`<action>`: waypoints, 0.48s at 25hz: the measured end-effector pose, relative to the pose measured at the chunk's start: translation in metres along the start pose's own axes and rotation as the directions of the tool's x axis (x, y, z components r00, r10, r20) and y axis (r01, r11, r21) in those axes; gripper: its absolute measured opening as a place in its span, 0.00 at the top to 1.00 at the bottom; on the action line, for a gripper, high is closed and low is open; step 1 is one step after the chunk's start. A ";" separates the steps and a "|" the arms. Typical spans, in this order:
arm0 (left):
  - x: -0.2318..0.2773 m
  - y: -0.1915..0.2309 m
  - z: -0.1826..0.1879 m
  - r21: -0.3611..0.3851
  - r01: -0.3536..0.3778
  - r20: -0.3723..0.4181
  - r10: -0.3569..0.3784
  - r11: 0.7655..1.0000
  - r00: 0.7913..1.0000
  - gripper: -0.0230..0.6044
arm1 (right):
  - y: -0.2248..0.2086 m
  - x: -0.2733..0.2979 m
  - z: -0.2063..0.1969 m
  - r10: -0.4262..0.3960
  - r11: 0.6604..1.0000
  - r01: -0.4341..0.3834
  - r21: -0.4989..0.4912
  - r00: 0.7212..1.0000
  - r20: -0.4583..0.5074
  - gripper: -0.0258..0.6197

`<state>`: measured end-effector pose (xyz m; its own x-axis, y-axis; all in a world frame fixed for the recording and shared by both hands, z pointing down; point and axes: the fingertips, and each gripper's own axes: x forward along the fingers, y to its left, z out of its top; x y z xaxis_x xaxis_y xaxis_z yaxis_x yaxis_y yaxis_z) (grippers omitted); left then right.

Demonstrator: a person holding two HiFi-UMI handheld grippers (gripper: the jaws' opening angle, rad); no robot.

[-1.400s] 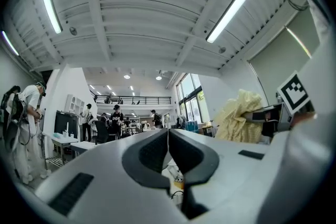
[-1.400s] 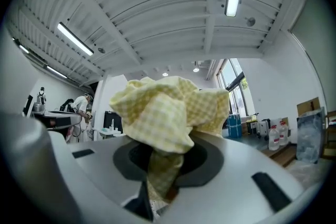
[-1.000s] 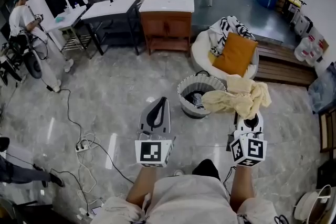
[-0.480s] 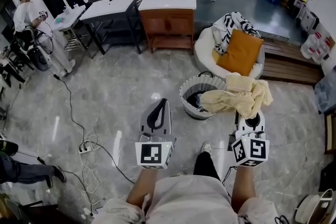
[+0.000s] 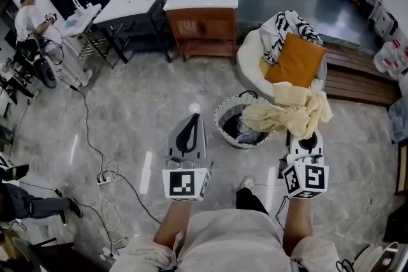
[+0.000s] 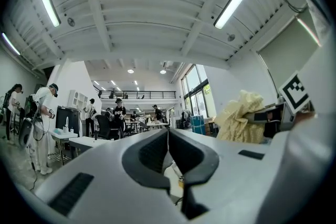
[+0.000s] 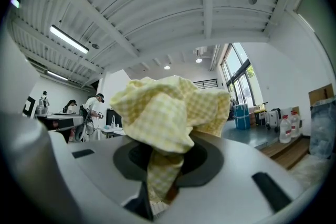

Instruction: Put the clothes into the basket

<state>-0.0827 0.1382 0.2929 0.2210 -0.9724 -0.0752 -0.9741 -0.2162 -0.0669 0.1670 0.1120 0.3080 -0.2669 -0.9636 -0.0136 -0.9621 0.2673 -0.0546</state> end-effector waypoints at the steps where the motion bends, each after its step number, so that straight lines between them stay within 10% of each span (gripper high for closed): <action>1: 0.010 -0.005 0.000 0.002 -0.002 0.000 0.002 1.000 1.000 0.95 | -0.008 0.007 0.000 0.002 1.000 -0.002 0.001 1.000 -0.002 0.84; 12: 0.107 -0.059 -0.010 0.023 -0.046 -0.011 0.046 0.999 0.999 0.95 | -0.118 0.075 -0.014 0.026 0.998 -0.025 0.053 1.000 -0.009 0.84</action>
<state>-0.0021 0.0465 0.2986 0.1754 -0.9822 -0.0677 -0.9818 -0.1694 -0.0859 0.2602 0.0081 0.3270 -0.2919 -0.9564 -0.0060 -0.9507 0.2909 -0.1071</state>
